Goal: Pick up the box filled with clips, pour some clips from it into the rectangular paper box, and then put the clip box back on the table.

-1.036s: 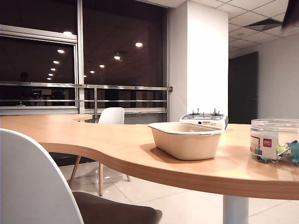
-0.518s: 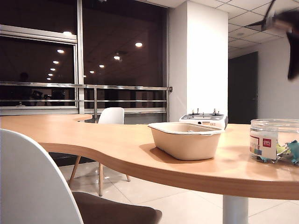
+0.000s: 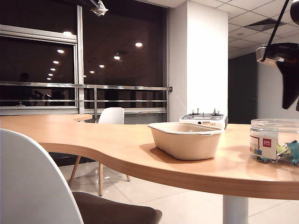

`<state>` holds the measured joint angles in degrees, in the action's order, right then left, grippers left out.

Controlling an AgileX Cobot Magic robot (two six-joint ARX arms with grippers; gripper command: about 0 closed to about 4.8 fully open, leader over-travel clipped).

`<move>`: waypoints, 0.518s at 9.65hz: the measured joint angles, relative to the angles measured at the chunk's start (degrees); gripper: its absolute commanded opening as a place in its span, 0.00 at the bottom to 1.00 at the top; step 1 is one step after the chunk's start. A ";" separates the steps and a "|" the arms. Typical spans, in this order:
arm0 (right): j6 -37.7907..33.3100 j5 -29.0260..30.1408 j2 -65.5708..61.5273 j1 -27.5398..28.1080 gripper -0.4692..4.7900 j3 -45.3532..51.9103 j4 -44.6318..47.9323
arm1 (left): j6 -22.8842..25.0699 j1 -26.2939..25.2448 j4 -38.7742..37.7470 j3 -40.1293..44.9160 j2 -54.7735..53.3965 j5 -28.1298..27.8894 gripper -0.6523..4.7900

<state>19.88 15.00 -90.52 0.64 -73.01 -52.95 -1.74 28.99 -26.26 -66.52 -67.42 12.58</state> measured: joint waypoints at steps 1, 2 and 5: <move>0.20 -0.20 -1.09 0.02 0.49 -0.02 0.76 | 0.00 0.00 0.37 0.00 0.00 0.04 0.11; 0.26 -0.39 -1.79 0.02 0.49 0.00 1.03 | 0.00 0.00 0.76 0.00 0.00 0.04 0.11; 0.31 -3.41 -6.43 0.02 0.49 0.00 1.66 | 0.00 0.00 1.22 0.00 0.00 0.04 0.11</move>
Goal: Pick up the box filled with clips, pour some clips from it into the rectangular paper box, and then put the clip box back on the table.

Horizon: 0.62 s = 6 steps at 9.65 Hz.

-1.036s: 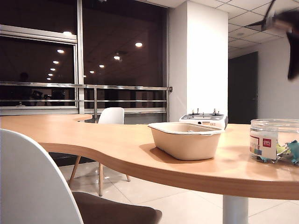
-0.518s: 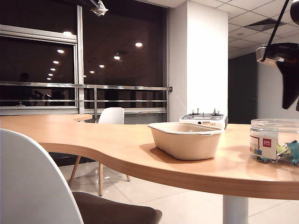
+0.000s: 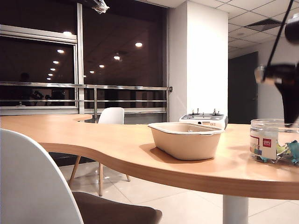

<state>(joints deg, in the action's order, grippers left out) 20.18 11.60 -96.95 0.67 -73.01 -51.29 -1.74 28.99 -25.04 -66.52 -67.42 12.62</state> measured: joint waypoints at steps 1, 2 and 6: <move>0.02 -0.35 -1.16 0.00 0.46 0.02 0.44 | 0.00 0.00 0.00 0.00 0.00 -0.02 0.11; 0.02 -0.33 -2.01 0.00 0.19 0.00 0.83 | 0.00 0.00 0.00 0.00 0.00 0.00 0.11; 0.11 -0.44 -3.54 -0.02 0.08 -0.09 3.19 | 0.00 0.00 0.02 0.00 0.00 0.00 0.11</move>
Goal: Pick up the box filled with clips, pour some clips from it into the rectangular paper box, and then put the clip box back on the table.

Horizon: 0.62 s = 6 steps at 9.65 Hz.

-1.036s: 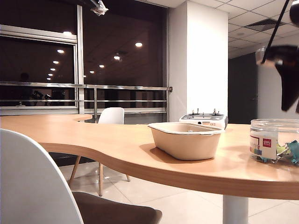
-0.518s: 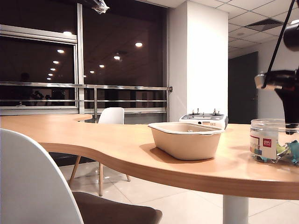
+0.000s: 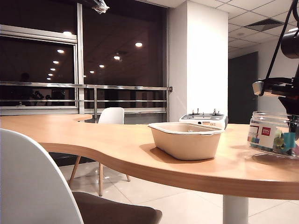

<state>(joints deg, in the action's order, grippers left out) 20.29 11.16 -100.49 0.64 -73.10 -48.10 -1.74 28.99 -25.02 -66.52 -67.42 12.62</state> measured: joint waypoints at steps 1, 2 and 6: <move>0.00 0.02 -0.02 0.00 0.09 -0.02 0.37 | 0.00 0.00 0.00 0.00 0.00 0.00 0.11; 0.02 0.02 -0.04 0.00 0.09 0.00 0.63 | -0.02 0.00 0.00 0.00 0.00 0.00 0.11; 0.02 0.50 3.39 -1.33 0.09 0.22 9.42 | 0.00 0.00 0.00 0.00 0.00 0.00 0.11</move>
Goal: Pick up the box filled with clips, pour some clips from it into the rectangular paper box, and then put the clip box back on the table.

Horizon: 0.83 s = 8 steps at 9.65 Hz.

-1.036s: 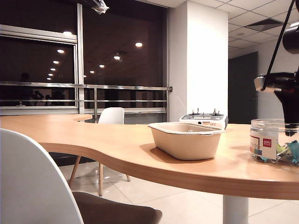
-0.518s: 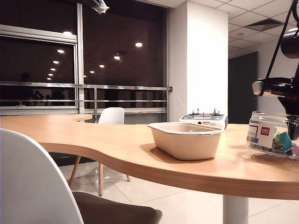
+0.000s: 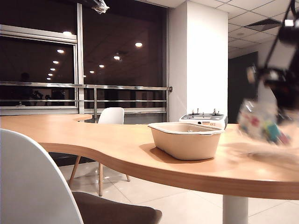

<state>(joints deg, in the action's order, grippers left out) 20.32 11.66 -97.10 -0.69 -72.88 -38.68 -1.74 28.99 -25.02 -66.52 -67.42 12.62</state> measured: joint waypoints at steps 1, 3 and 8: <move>0.09 0.35 4.94 -5.86 0.09 -0.04 12.04 | 0.00 0.00 0.59 0.00 0.02 0.00 0.11; 3.48 -1.68 5.49 -14.40 0.09 -0.09 27.32 | -0.02 0.00 0.76 0.00 0.02 0.02 0.11; 23.56 -18.43 -1.18 -26.45 0.09 3.13 51.41 | -0.26 0.00 0.79 0.00 0.02 0.02 0.11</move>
<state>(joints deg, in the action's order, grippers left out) 43.88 -6.76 -98.28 -27.14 -69.76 12.73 -2.00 28.99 -24.23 -66.52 -67.40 12.64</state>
